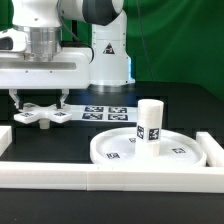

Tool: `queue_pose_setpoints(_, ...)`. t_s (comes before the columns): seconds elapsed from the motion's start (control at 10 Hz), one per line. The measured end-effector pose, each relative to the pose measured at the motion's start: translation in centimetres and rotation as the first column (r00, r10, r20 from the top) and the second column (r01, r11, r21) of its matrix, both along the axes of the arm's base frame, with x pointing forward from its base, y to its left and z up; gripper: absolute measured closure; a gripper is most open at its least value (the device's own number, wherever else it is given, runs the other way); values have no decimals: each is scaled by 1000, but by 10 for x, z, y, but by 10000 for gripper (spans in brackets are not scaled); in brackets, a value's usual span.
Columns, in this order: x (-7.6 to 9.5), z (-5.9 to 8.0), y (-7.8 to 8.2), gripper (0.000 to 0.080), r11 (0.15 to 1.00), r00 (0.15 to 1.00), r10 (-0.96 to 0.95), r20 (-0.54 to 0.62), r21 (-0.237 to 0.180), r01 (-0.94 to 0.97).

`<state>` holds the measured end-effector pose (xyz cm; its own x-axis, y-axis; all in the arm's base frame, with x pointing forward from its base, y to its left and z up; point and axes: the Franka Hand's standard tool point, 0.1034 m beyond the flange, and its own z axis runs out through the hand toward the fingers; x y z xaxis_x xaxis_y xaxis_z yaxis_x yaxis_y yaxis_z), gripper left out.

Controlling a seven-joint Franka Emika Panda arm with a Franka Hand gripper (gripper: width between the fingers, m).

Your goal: Assemble round table

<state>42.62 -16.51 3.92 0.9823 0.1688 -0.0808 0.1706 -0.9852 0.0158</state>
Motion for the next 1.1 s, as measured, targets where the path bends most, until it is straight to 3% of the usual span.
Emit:
queue_pose_setpoints(0.8, -4, -9, 4, 151, 1000, 1000, 9, -19, 3, -9)
queue_pose_setpoints(1.0, -5, -9, 5, 364, 1000, 1000, 9, -20, 3, -9)
queue_pose_setpoints(1.1, -5, -9, 5, 364, 1000, 1000, 10, -20, 3, -10)
